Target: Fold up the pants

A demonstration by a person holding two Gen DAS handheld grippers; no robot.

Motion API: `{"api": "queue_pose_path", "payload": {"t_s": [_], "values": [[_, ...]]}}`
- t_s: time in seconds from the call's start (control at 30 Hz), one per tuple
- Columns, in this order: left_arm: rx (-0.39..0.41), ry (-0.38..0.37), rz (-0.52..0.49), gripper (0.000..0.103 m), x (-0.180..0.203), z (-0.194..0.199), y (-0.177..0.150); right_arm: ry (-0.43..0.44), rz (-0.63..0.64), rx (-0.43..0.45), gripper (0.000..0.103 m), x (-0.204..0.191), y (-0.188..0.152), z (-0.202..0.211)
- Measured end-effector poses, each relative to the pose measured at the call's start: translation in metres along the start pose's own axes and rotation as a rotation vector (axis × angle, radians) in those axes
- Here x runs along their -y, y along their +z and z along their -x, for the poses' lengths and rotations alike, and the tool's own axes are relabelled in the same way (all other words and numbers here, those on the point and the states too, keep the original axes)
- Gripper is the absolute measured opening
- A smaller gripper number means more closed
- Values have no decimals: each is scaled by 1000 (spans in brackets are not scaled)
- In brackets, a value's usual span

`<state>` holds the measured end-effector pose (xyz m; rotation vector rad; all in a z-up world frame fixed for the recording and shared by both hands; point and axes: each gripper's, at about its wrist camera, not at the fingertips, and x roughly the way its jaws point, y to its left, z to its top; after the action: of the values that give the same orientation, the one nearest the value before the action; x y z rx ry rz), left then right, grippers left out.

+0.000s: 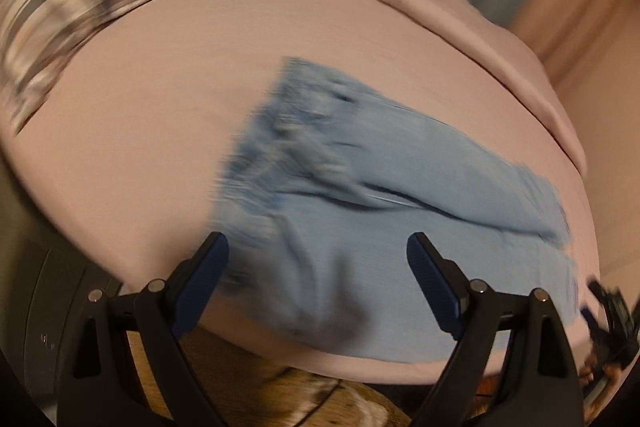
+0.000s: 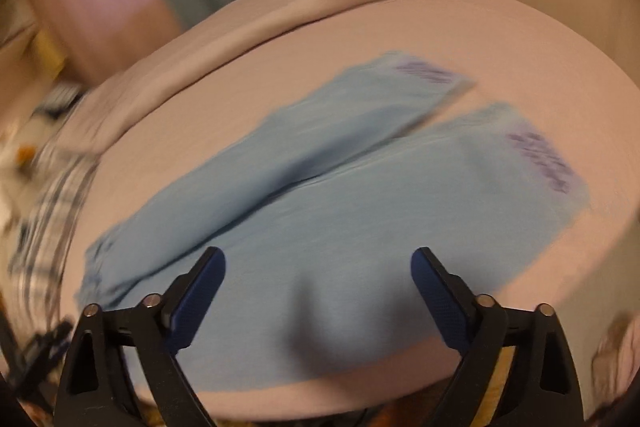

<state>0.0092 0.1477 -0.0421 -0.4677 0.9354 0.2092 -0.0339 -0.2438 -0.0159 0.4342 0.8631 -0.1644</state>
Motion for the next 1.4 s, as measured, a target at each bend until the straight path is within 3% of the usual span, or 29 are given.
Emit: {"api": "queue_pose_path", "payload": {"t_s": [0.1,0.2,0.3,0.37,0.43,0.57,0.67,0.77,0.83,0.97,1.1,1.17,1.4], "values": [[-3,21,48,88,-23,-9,0,-58,-158,15,84,56,8,5],[-72,1,120,76,-41,-29,-2,-131,-276,16,74,101,10,5],[-141,-37,178,66,-51,-46,-7,-195,-374,19,70,138,11,5],[-119,-56,177,64,-52,-47,-8,-233,-412,18,67,155,12,3],[-114,-95,197,46,-53,-46,-7,-249,-442,17,62,170,13,0],[-136,-188,257,28,-56,-48,-10,-228,-488,-4,42,178,11,-12],[-122,-181,266,24,-52,-39,-8,-208,-447,16,7,172,18,-16],[-69,-190,268,21,-55,-15,4,-221,-423,7,6,166,27,-13],[-46,-201,239,21,-53,2,11,-196,-379,73,6,153,35,9],[-43,-132,222,21,-65,6,11,-136,-364,145,5,139,34,50],[-157,-92,245,22,-83,-27,-1,-168,-389,57,5,156,16,26],[-155,-46,206,22,-78,-30,-5,-196,-419,-3,5,166,7,8],[-166,-11,199,27,-73,-39,-3,-257,-403,-35,4,165,4,-8]]}}
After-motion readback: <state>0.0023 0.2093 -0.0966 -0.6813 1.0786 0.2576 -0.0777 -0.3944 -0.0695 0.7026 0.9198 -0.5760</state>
